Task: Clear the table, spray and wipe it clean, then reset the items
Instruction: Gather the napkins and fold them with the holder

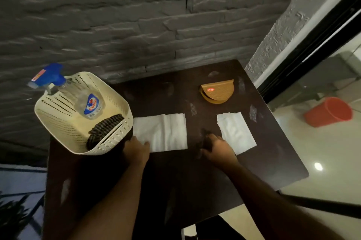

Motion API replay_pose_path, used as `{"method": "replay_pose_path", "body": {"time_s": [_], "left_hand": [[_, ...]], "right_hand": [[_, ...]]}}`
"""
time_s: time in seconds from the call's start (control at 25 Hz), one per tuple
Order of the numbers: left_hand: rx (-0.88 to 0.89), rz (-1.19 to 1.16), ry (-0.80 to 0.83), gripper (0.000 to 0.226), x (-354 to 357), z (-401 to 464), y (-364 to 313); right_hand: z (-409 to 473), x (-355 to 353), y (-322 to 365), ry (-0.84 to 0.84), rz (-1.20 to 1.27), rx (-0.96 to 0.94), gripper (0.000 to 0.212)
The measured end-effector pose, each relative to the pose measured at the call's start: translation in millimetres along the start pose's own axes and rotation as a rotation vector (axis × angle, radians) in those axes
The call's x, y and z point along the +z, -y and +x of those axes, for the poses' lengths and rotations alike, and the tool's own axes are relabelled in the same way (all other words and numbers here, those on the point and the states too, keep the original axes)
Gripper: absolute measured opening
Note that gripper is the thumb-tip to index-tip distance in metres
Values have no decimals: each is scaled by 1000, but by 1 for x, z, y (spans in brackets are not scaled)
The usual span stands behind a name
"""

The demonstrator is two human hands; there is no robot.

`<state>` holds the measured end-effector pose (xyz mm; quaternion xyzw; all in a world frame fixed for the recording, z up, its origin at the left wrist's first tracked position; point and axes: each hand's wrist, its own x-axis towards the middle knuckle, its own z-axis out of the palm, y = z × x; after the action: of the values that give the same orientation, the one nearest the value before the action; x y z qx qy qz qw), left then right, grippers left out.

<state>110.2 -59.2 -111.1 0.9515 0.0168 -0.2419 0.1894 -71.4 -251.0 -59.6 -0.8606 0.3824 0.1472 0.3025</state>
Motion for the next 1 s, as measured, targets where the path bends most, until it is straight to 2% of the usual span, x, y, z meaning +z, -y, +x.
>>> {"method": "replay_pose_path", "body": {"time_s": [0.12,0.28,0.4,0.48,0.56,0.64,0.68,0.8,0.88,1.0], "left_hand": [[-124,-67,7,57,7,8,-7],[-158,-187,0,55,19,22,-11],[-170,-312,68,38,29,24,-12],[-200,-536,144,26,31,14,-14],[-258,-777,321,22,33,-1,-15],[-296,-858,474,25,38,-14,-11],[-305,-848,473,25,39,-19,-7],[-277,-704,293,25,44,-25,6],[-267,-541,158,36,44,-26,13],[-232,-312,-145,50,41,-35,6]], "right_hand": [[1,-6,-13,-4,-29,36,49],[16,-23,-37,-63,-60,95,56],[31,-39,-65,-136,-55,173,51],[41,-48,-85,-192,-4,260,46],[50,-51,-109,-233,37,321,43],[59,-50,-130,-239,51,350,43],[64,-50,-136,-231,60,366,43],[77,-50,-152,-198,85,386,42],[83,-49,-154,-182,98,402,40],[85,-45,-148,-151,147,416,44]]}}
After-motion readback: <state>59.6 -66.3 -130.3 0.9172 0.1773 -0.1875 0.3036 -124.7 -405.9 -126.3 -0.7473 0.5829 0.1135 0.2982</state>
